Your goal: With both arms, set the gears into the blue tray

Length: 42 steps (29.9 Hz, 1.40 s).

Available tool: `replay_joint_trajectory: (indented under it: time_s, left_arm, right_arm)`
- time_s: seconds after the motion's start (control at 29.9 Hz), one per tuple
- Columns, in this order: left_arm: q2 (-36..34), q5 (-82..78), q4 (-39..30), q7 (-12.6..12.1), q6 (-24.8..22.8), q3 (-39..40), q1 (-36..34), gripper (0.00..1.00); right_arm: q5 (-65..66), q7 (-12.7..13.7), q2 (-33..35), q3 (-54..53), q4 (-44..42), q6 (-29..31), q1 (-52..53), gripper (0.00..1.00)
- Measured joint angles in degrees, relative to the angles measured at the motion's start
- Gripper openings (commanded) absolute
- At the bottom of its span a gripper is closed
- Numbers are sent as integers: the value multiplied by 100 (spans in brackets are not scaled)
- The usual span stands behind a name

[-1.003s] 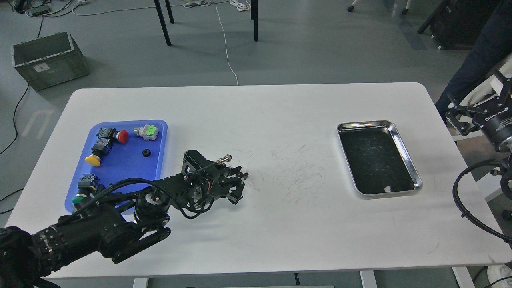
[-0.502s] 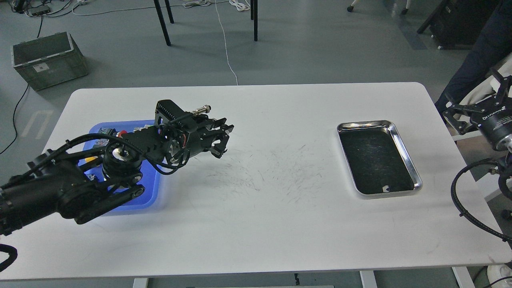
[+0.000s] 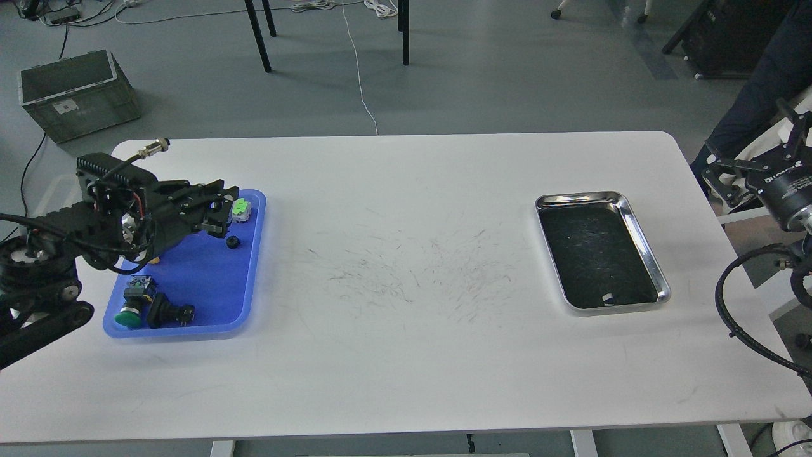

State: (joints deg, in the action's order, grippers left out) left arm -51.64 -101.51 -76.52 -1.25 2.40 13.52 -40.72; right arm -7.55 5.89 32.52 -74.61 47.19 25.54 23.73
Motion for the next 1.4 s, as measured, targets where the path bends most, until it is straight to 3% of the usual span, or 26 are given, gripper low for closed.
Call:
replay_joint_trajectory:
  time_s: [0.33, 0.74, 0.97, 1.1, 1.2, 1.4]
  left_arm:
    - [482, 26, 747, 92, 173, 169, 745, 5]
    - [851, 15, 1249, 143, 173, 186, 860, 12]
    - [874, -8, 1338, 143, 156, 177, 872, 34]
    - [874, -9, 1341, 143, 154, 177, 872, 63]
    - [874, 4, 1342, 143, 148, 185, 872, 94]
    - [852, 54, 1295, 150, 155, 412, 811, 98]
  right_arm:
    - [8, 0, 1, 3, 0, -14, 0, 98]
    - [8, 0, 17, 7, 0, -10, -16, 98]
    - [8, 0, 18, -1, 0, -10, -18, 98]
    - [8, 0, 18, 0, 0, -10, -18, 98]
    - [8, 0, 18, -1, 1, -13, -18, 98]
    - [8, 0, 18, -2, 15, -13, -18, 98]
